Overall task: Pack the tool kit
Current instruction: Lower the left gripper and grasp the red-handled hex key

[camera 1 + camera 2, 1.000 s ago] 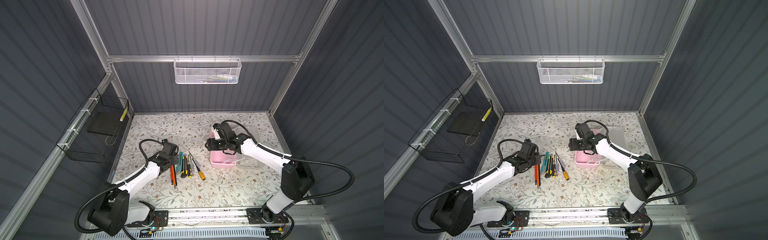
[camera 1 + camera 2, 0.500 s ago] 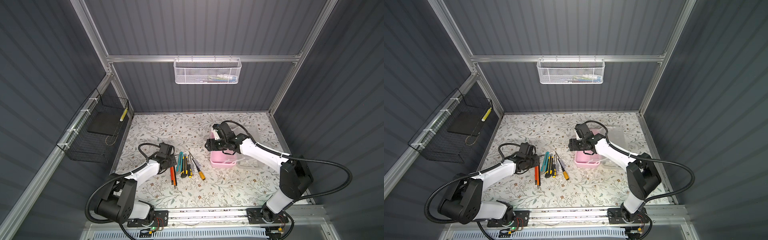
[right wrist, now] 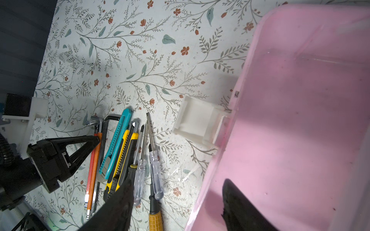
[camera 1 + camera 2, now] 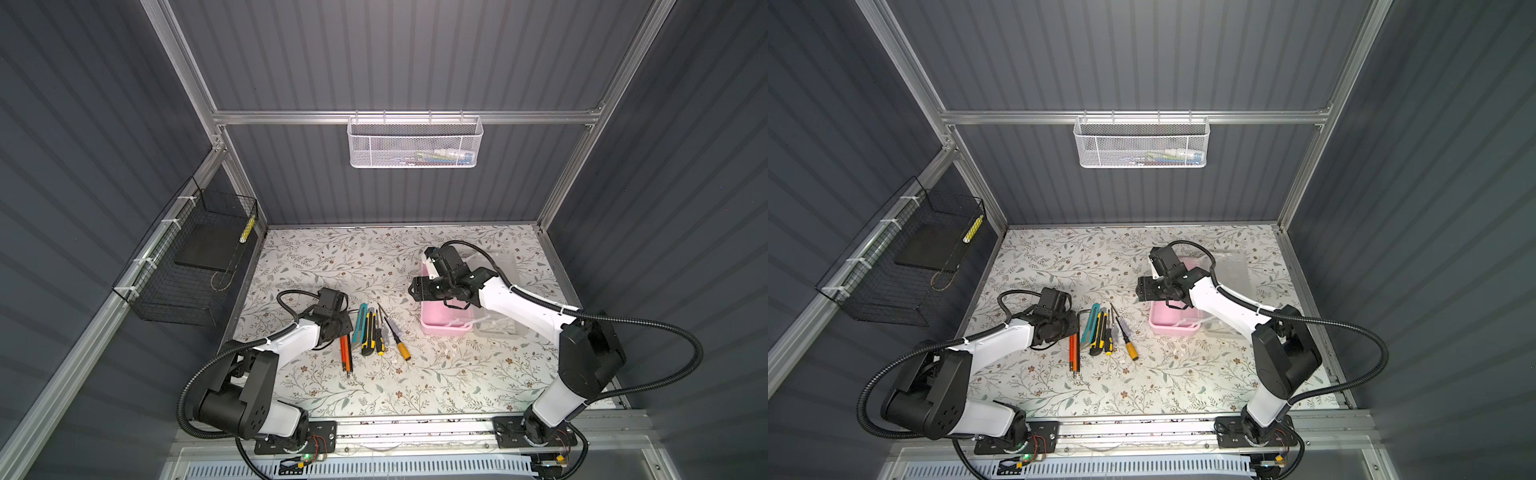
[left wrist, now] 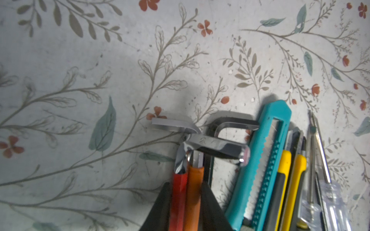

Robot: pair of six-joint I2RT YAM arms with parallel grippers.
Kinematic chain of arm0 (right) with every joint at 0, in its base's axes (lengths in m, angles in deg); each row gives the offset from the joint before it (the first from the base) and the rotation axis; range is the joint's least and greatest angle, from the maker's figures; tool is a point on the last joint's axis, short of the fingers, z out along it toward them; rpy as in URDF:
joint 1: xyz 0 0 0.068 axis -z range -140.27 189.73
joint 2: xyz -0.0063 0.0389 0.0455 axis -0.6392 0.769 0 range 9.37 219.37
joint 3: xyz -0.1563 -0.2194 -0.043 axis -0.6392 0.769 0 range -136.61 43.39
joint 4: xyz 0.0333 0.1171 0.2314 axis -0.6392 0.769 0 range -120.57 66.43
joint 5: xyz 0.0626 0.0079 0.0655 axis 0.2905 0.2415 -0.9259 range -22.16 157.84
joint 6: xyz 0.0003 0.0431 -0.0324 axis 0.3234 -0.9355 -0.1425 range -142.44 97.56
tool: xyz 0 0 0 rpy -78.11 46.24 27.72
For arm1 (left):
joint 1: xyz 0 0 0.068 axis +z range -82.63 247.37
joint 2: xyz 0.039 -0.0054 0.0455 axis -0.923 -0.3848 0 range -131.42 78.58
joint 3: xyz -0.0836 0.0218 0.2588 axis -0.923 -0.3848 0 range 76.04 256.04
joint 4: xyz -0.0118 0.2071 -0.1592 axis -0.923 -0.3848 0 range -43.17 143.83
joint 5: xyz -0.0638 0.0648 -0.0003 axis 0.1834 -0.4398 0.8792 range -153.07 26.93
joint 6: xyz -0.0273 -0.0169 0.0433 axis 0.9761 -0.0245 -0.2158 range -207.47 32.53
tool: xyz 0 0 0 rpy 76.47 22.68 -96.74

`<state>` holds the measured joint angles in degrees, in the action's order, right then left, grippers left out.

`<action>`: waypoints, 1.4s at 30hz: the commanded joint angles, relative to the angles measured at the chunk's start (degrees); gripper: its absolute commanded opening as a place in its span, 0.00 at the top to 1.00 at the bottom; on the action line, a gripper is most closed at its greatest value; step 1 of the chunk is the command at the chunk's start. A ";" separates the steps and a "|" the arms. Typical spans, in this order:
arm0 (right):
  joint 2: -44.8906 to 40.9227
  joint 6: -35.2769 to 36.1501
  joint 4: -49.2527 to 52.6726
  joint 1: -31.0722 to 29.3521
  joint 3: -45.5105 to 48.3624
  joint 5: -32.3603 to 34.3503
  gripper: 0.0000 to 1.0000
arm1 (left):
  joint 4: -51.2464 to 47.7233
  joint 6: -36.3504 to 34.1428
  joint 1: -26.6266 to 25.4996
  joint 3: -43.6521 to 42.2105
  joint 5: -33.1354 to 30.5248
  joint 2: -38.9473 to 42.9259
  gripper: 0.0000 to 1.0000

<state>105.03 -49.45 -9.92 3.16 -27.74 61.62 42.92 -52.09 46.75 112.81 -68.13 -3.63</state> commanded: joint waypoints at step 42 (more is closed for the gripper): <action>1.68 -1.65 -4.51 1.64 2.53 -5.32 0.30 | -6.33 3.13 0.10 -2.11 -2.49 1.27 0.94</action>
<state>107.06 -50.73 -13.62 4.47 -26.15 57.36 39.68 -49.06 46.75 110.30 -69.96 -0.70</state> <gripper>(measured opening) 0.704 0.124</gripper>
